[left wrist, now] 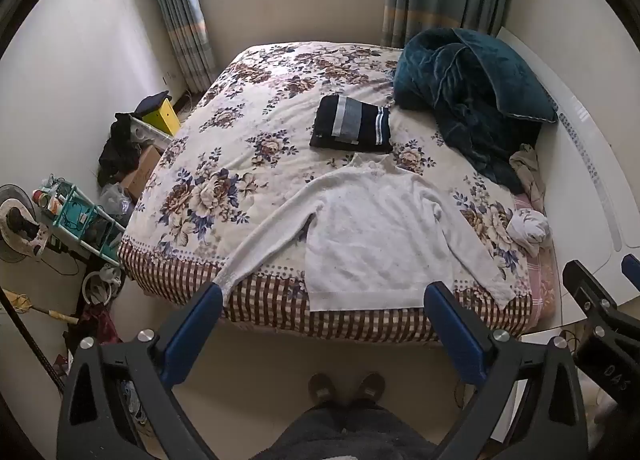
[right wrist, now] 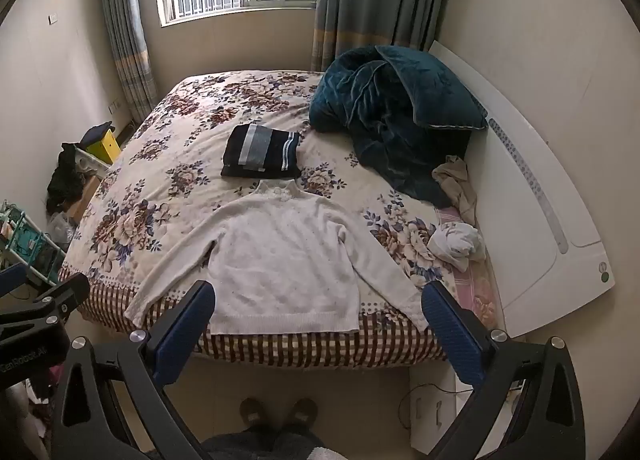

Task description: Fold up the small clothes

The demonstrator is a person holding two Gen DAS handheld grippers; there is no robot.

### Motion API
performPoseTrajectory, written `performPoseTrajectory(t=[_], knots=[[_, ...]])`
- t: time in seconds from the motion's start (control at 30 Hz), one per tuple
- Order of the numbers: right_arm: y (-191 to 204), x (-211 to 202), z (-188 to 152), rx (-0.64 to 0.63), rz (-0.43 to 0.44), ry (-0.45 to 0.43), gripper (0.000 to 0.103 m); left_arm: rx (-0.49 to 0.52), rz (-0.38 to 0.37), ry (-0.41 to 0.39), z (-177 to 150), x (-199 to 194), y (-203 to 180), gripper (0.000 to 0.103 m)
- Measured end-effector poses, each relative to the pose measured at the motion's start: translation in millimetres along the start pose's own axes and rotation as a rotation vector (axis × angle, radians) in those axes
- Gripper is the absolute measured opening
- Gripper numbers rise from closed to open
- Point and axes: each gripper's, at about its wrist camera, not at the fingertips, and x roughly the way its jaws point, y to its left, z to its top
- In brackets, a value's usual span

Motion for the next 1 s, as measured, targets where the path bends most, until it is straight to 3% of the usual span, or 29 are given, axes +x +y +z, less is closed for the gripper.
performPoseTrajectory(t=[1.0], knots=[[4.8,-15.5,-5.1,-0.013,0.003,-0.003,0.103,0.001,0.003,-0.007,0.6,1.7,-3.5,0.103]])
